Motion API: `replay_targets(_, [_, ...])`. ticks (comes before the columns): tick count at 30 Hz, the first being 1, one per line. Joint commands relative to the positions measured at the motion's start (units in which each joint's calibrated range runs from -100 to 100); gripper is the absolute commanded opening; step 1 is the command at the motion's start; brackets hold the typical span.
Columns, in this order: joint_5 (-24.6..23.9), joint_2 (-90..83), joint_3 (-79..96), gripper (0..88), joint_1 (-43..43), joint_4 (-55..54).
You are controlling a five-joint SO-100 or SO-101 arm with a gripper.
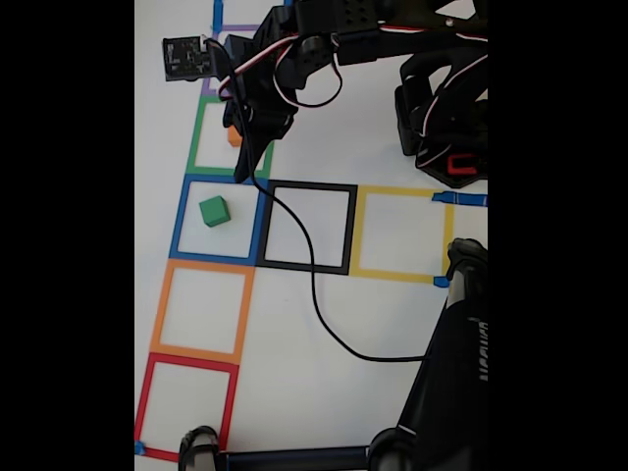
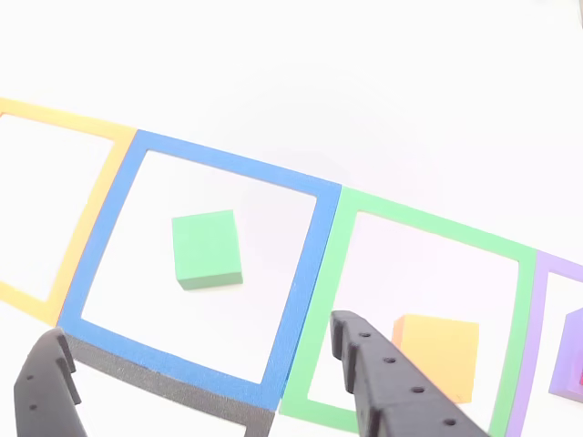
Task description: Tower of hanoi
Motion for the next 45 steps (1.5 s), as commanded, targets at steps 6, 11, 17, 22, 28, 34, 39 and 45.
replay_targets(6, [0.4, 0.5, 21.9, 37.4, 0.2, -37.2])
replay_targets(11, [0.4, 5.6, 31.4, 38.8, 2.3, -54.3])
replay_targets(17, [0.4, 12.5, 36.5, 39.2, 2.5, -66.1])
replay_targets(22, [0.4, 17.5, 37.1, 38.6, 0.1, -71.9])
replay_targets(28, [0.4, 25.0, 36.1, 38.1, -1.4, -79.2])
replay_targets(34, [0.4, 37.5, 31.5, 37.8, -2.3, -89.1])
replay_targets(39, [0.4, 45.8, 25.1, 37.5, -3.2, -92.4])
replay_targets(45, [0.4, 53.4, 19.3, 37.2, -3.8, -95.9])
